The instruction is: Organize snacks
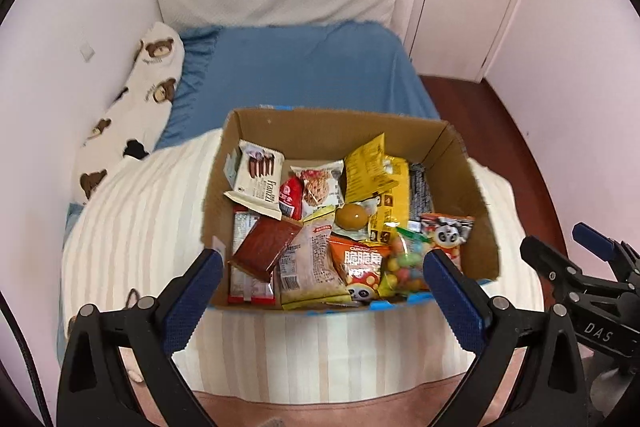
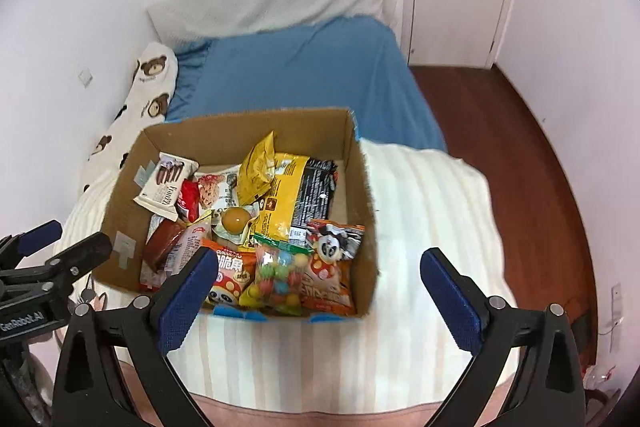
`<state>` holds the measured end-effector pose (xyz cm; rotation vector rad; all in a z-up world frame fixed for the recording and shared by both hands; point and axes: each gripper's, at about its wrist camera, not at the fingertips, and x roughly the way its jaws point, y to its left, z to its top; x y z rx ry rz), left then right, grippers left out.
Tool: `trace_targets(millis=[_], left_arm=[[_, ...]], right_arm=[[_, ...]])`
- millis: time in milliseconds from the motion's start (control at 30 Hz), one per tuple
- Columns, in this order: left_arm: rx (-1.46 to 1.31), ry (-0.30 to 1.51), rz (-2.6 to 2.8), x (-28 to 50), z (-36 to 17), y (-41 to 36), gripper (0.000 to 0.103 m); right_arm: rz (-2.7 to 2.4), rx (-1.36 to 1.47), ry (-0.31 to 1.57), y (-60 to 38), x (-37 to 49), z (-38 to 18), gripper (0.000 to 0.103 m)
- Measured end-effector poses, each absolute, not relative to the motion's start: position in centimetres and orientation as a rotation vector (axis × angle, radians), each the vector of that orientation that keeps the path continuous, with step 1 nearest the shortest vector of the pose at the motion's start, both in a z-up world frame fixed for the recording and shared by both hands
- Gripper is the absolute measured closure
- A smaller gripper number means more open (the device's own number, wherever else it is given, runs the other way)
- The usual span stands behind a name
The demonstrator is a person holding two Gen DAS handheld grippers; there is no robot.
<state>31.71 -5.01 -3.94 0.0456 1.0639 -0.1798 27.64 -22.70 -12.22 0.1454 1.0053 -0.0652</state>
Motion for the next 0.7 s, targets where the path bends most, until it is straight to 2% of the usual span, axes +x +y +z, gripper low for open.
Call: trace_targets(millis=[300,700], left_arm=[[0.054,0.957,-0.181,24.3,1.2,-4.8,0.0],[0.07,0.907,-0.141,16.9,4.3,-3.4,0.0]], right_arm=[[-0.044,0.149,0.902,-22.8,19.6,-7.0,0.0],[-0.039,0.136,0.783,-21.7,10.3,-1.7,0.0]])
